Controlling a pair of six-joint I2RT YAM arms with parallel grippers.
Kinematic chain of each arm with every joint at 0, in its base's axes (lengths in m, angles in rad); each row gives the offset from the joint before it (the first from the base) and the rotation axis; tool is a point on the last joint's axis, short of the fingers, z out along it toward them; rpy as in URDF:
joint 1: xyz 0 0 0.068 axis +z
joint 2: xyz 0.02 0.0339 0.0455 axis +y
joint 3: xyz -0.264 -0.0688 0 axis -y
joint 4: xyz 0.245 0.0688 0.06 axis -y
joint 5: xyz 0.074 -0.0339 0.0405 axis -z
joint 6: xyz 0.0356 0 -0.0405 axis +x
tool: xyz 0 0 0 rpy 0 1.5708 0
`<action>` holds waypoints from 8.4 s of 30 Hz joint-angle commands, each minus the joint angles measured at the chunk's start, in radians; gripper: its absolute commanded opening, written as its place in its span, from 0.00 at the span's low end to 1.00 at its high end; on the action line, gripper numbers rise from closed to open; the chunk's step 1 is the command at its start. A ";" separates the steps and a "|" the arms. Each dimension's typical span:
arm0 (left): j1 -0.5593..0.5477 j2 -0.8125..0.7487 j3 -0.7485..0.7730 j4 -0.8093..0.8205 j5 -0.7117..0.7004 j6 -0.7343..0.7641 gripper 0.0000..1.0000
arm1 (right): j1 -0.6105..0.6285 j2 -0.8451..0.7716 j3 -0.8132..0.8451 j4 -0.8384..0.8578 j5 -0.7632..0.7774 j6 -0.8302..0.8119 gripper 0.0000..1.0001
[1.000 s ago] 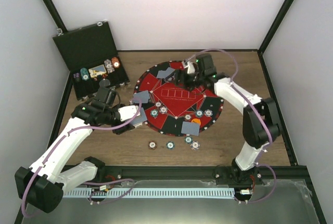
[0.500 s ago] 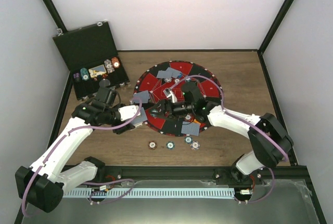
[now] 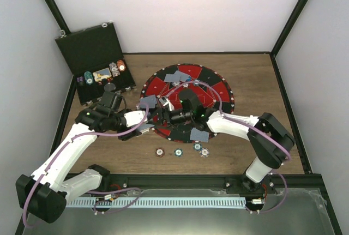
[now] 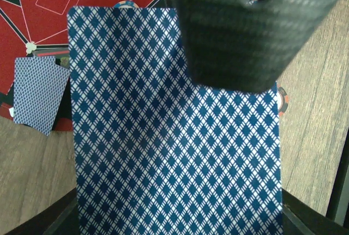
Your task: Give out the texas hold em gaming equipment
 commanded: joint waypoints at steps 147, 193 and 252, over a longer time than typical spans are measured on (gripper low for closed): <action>0.000 -0.033 0.010 -0.009 0.015 0.038 0.17 | -0.002 0.030 0.008 0.027 -0.013 0.032 0.37; 0.107 -0.022 -0.108 0.016 -0.137 0.012 0.16 | -0.012 0.152 0.305 -0.182 1.361 -1.511 0.01; 0.110 -0.061 -0.026 -0.006 -0.047 0.020 0.16 | -0.265 -0.082 0.297 -0.473 0.136 -0.498 1.00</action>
